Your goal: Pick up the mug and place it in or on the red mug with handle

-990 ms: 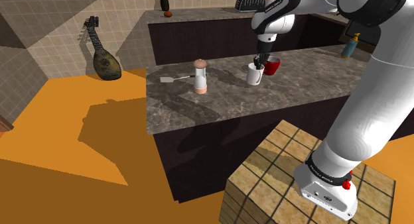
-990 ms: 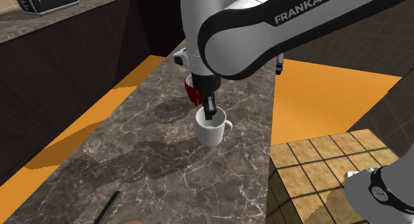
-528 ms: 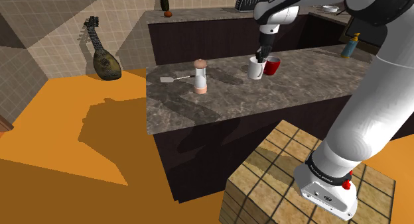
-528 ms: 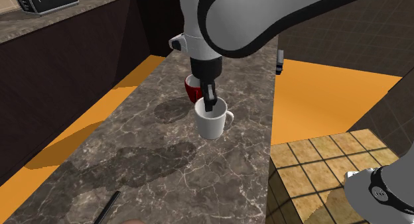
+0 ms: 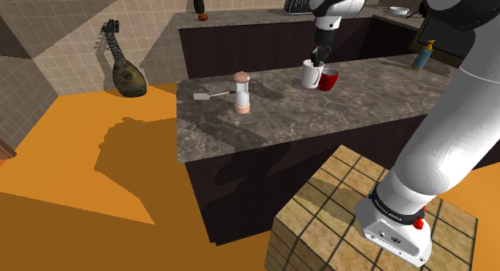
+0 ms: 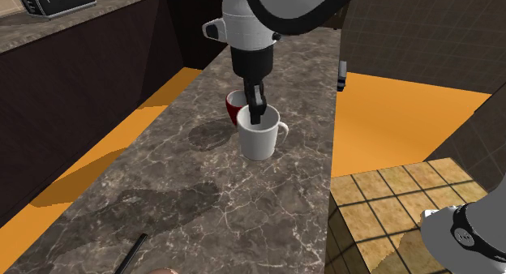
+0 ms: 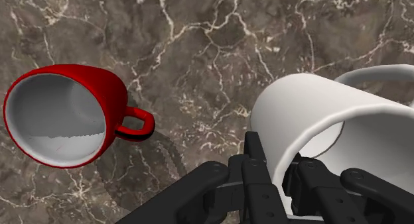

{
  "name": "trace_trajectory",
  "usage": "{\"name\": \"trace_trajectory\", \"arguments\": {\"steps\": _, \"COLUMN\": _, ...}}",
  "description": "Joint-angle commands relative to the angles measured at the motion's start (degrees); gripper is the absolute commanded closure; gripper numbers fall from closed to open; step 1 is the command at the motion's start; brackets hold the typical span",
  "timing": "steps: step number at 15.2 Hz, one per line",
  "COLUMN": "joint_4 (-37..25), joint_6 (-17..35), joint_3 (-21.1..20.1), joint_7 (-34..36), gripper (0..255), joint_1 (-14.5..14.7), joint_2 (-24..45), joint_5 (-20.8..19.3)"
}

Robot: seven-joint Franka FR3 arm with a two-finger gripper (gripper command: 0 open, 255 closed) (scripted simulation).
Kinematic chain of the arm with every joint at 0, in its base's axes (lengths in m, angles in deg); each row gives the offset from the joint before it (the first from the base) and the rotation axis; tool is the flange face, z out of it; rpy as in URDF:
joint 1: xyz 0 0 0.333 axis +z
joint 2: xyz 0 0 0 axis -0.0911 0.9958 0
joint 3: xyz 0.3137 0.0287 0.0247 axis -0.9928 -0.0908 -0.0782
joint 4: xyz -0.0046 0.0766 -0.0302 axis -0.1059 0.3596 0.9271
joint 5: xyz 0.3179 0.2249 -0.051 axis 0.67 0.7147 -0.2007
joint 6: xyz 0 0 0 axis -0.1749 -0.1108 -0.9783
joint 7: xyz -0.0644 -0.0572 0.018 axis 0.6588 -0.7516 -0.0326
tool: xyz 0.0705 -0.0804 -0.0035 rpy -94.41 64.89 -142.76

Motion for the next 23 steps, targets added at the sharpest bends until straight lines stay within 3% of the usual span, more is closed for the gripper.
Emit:
{"name": "trace_trajectory", "arguments": {"steps": 1, "joint_4": -1.20, "joint_6": -1.49, "joint_3": 0.01, "joint_7": 0.14, "gripper": 255, "joint_1": 0.01, "joint_2": -0.31, "joint_5": -0.16}}
{"name": "trace_trajectory", "arguments": {"steps": 12, "joint_4": -7.98, "joint_6": -9.30, "joint_3": 0.04, "joint_7": 0.73, "gripper": 255, "joint_1": 0.05, "joint_2": -1.45, "joint_5": -0.74}}
{"name": "trace_trajectory", "arguments": {"steps": 18, "joint_4": -20.30, "joint_6": -13.68, "joint_3": 3.35, "joint_7": -7.93, "gripper": 255, "joint_1": -5.32, "joint_2": 7.74, "joint_5": 2.96}}
{"name": "trace_trajectory", "arguments": {"steps": 23, "joint_4": -34.30, "joint_6": -19.14, "joint_3": 4.79, "joint_7": -14.38, "gripper": 255, "joint_1": -11.78, "joint_2": 17.50, "joint_5": 7.15}}
